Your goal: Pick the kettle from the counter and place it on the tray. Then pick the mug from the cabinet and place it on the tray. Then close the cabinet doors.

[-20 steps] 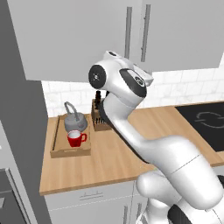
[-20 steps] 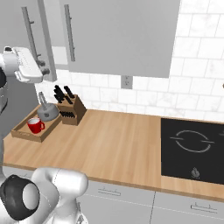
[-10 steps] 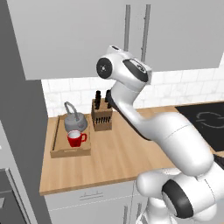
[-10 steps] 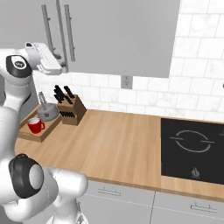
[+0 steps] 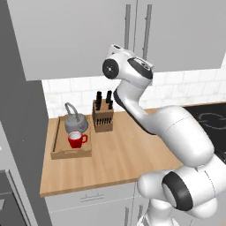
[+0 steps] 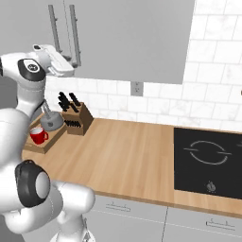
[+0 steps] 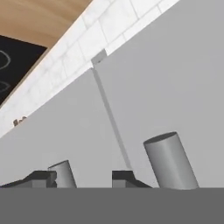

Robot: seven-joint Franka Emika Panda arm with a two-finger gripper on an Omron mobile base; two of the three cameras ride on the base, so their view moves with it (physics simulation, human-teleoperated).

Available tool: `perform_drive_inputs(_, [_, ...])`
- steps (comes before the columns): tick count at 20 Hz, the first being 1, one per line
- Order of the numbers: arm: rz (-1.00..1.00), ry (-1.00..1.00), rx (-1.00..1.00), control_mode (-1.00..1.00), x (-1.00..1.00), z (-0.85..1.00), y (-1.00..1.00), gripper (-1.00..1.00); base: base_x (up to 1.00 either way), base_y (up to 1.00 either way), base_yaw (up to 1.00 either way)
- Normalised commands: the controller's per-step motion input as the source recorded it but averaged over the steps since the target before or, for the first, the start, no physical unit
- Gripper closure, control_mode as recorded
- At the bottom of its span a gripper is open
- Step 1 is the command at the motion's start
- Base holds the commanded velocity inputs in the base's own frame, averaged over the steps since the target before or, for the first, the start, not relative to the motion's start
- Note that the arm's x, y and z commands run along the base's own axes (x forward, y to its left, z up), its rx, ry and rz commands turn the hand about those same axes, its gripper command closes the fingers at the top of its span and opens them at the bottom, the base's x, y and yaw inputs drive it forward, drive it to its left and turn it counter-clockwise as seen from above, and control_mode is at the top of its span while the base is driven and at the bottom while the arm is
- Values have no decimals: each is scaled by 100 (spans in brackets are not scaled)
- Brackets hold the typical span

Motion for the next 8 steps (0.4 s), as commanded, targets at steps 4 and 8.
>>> perform_drive_inputs(4, [0,0,0,-100,78,-13,-7,-100,0,0,0])
perform_drive_inputs(8, [0,0,0,-100,65,-10,-4,-100,0,0,0])
